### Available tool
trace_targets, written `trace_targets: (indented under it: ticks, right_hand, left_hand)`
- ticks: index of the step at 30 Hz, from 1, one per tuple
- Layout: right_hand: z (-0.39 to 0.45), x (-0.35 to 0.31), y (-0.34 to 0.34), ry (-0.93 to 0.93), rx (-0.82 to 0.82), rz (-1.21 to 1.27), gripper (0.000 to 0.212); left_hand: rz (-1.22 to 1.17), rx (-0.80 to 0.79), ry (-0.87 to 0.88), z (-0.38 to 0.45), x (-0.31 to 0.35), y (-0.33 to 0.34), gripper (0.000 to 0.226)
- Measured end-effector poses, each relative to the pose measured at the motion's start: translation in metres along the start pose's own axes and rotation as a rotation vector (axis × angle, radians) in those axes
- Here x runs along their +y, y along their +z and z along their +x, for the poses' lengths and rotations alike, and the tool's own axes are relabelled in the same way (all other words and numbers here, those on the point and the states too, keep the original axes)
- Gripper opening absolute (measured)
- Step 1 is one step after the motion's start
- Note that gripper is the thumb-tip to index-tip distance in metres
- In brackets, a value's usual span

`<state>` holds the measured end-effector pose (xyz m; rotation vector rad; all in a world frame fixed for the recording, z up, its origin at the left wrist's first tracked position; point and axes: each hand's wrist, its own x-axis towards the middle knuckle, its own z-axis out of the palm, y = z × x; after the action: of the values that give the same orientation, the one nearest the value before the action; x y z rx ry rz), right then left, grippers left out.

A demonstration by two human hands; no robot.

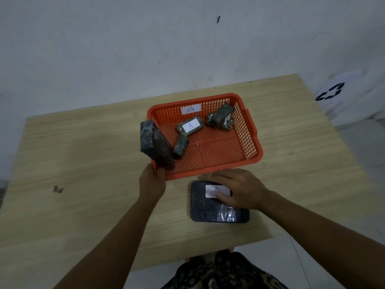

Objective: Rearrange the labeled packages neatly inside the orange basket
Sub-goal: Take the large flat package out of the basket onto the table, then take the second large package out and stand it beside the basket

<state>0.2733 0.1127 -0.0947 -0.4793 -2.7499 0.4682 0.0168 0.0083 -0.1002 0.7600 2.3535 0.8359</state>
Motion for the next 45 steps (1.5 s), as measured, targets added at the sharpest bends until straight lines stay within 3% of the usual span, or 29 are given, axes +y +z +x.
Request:
trace_targets:
  ticks: [2,4,7,10,13,18,24,29,33,41,45]
  right_hand:
    - [0.023,-0.007,-0.008,-0.049,0.186,0.010,0.032]
    - [0.057,-0.016,-0.017,-0.003,0.233,0.026,0.034]
    - [0.113,-0.033,-0.026,0.262,0.158,0.176,0.054]
    - [0.158,-0.056,-0.027,0.524,0.068,0.560,0.083]
    - [0.187,-0.079,-0.015,0.561,0.047,0.653,0.090]
    - [0.205,-0.095,-0.003,0.619,-0.032,0.657,0.077]
    - [0.199,-0.083,-0.009,0.668,0.188,0.596,0.043]
    - [0.167,-0.055,-0.021,0.849,0.265,0.638,0.041]
    - [0.131,-0.035,-0.040,0.880,0.465,0.744,0.038]
    - [0.067,0.010,-0.074,1.142,1.228,0.841,0.037]
    - [0.045,0.025,-0.080,1.205,1.452,0.826,0.037]
  left_hand:
    - [-0.009,0.002,-0.003,-0.004,0.005,-0.003,0.021]
    - [-0.014,0.001,-0.004,-0.007,0.009,-0.003,0.015]
    - [-0.018,-0.006,0.022,-0.008,0.009,-0.004,0.012]
    - [-0.033,-0.015,-0.006,-0.006,0.008,-0.003,0.018]
    - [-0.031,-0.012,-0.044,-0.005,0.007,-0.001,0.021]
    - [-0.061,-0.034,-0.062,-0.005,0.008,-0.001,0.024]
    - [-0.059,-0.010,-0.057,-0.005,0.007,0.000,0.023]
    - [-0.105,0.010,-0.088,-0.005,0.010,0.001,0.025]
    - [-0.107,0.088,-0.123,0.003,0.015,0.006,0.034]
    - [-0.128,0.307,-0.163,0.010,0.036,0.017,0.035]
    - [-0.078,0.340,-0.142,0.010,0.034,0.020,0.034]
